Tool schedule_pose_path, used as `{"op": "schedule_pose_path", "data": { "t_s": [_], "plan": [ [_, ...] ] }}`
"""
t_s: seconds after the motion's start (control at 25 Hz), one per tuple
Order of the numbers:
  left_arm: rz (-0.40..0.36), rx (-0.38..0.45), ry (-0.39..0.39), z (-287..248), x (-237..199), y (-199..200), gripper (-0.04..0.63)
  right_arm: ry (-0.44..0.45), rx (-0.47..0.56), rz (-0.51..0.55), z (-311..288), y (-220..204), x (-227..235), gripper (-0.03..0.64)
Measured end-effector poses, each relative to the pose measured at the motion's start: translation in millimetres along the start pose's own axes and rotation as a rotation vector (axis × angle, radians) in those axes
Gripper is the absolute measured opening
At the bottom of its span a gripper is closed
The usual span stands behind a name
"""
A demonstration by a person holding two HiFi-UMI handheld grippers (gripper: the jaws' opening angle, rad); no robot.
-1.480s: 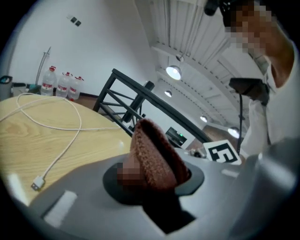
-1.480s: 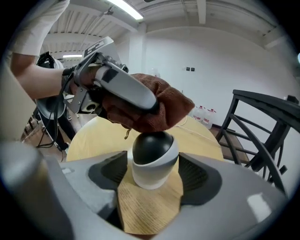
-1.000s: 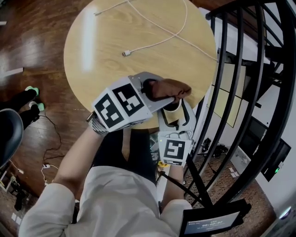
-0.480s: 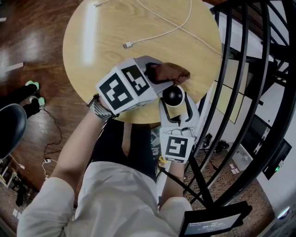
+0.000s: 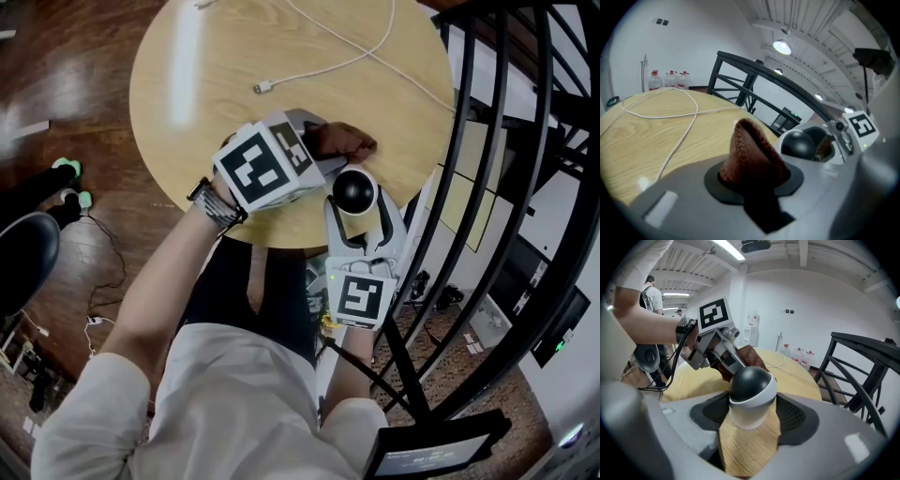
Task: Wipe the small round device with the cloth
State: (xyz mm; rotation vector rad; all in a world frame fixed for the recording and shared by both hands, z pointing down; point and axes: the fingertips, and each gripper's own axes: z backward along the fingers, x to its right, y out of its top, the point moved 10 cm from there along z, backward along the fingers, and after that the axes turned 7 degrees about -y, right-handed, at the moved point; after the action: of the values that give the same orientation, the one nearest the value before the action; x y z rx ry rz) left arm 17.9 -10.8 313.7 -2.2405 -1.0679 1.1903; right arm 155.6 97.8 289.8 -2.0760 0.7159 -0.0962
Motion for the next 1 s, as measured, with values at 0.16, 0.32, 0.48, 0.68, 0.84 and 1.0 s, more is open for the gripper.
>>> {"op": "schedule_pose_path", "data": {
  "t_s": [0.16,0.32,0.48,0.68,0.84,1.0],
  "plan": [
    [0.024,-0.049,0.026,-5.7,-10.4,-6.5,0.118,0.003,0.009,-0.007,-1.2,-0.8,0.9,0.311],
    [-0.082,-0.185,0.048,-23.2,-8.4,-7.5,0.117,-0.008,0.004,-0.027,-0.3,-2.4,0.7,0.311],
    [-0.053,-0.144,0.075,-13.6,-7.2,-16.2,0.123,-0.046,-0.021,-0.057,-0.3,-1.8,-4.9,0.304],
    [0.111,0.163,0.083,32.6,-2.5,-28.9,0.126,0.01,0.031,-0.092,0.6,-1.8,1.0,0.304],
    [0.225,0.355,0.016,63.1,9.2,-30.1,0.126,0.173,0.117,-0.025,6.1,-11.1,20.1,0.308],
    [0.208,0.395,-0.029,65.8,19.9,-20.2,0.126,0.343,0.141,0.219,-3.0,-14.8,37.9,0.31]
  ]
}}
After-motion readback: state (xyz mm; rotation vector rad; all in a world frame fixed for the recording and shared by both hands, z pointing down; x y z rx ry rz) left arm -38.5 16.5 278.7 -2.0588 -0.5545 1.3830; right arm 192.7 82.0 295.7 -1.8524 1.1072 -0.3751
